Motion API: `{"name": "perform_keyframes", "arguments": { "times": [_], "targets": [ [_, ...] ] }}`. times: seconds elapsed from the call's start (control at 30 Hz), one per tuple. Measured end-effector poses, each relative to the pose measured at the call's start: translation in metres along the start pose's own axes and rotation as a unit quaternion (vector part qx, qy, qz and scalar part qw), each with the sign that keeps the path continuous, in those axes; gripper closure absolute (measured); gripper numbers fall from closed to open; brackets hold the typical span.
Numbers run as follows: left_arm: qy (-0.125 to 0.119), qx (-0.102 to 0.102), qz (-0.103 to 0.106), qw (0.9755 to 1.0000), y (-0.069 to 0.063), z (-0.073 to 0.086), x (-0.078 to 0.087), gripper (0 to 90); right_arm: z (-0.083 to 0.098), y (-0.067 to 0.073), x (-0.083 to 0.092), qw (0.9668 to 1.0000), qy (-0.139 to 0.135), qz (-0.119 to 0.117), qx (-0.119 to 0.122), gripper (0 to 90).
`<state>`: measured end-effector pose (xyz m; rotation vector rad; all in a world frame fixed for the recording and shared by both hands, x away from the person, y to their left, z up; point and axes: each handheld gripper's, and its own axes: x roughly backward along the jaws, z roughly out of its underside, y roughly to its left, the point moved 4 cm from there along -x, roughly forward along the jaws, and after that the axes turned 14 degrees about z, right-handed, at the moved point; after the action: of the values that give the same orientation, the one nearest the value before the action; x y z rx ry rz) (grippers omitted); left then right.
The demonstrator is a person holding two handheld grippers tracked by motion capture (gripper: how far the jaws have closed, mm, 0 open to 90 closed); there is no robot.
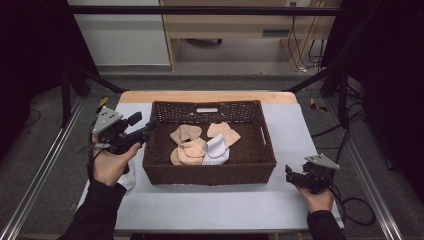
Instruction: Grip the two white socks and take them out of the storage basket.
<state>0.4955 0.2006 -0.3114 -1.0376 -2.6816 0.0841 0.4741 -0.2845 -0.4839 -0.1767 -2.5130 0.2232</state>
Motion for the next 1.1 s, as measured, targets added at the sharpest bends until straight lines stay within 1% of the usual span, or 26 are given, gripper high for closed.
{"name": "perform_keyframes", "arguments": {
  "times": [0.07, 0.17, 0.2, 0.23, 0.47, 0.63, 0.7, 0.73, 0.77, 0.93, 1.1],
  "targets": [
    [-0.001, 0.000, 0.007, 1.0000, -0.006, -0.003, -0.008, 41.8, 0.000, 0.000, 0.000, 1.0000, 0.001, 0.000, 0.000, 7.9],
    [0.004, -0.006, 0.012, 0.9999, -0.015, -0.007, -0.022, 41.8, 0.000, 0.000, 0.000, 1.0000, 0.000, -0.001, -0.002, 7.9],
    [0.004, -0.006, 0.012, 0.9999, -0.015, -0.007, -0.022, 41.8, 0.000, 0.000, 0.000, 1.0000, 0.000, -0.001, -0.001, 7.9],
    [0.008, -0.010, 0.016, 0.9998, -0.020, -0.009, -0.031, 41.8, 0.000, 0.000, 0.000, 1.0000, 0.000, -0.001, 0.000, 7.9],
    [0.019, -0.011, 0.027, 0.9994, -0.032, -0.013, -0.065, 41.8, 0.000, 0.000, 0.000, 1.0000, -0.001, -0.001, 0.000, 7.9],
    [0.031, -0.021, 0.037, 0.9986, -0.039, -0.010, -0.086, 41.8, 0.000, 0.000, 0.000, 1.0000, 0.000, -0.001, -0.001, 7.9],
    [0.036, -0.020, 0.036, 0.9985, -0.040, -0.008, -0.094, 41.8, 0.000, 0.000, 0.000, 1.0000, -0.001, -0.002, 0.001, 7.9],
    [0.036, -0.020, 0.036, 0.9985, -0.040, -0.008, -0.094, 41.8, 0.000, 0.000, -0.001, 1.0000, -0.001, -0.001, 0.002, 7.9],
    [0.037, -0.017, 0.040, 0.9984, -0.043, -0.007, -0.101, 41.8, 0.000, 0.000, -0.001, 1.0000, 0.000, -0.001, 0.002, 7.9],
    [0.046, -0.021, 0.052, 0.9974, -0.052, -0.002, -0.121, 42.4, 0.000, 0.000, -0.001, 1.0000, 0.001, -0.002, 0.000, 7.8],
    [0.060, -0.022, 0.060, 0.9962, -0.057, 0.007, -0.139, 42.4, 0.000, 0.000, -0.001, 1.0000, 0.000, -0.003, 0.001, 7.8]
  ]
}}
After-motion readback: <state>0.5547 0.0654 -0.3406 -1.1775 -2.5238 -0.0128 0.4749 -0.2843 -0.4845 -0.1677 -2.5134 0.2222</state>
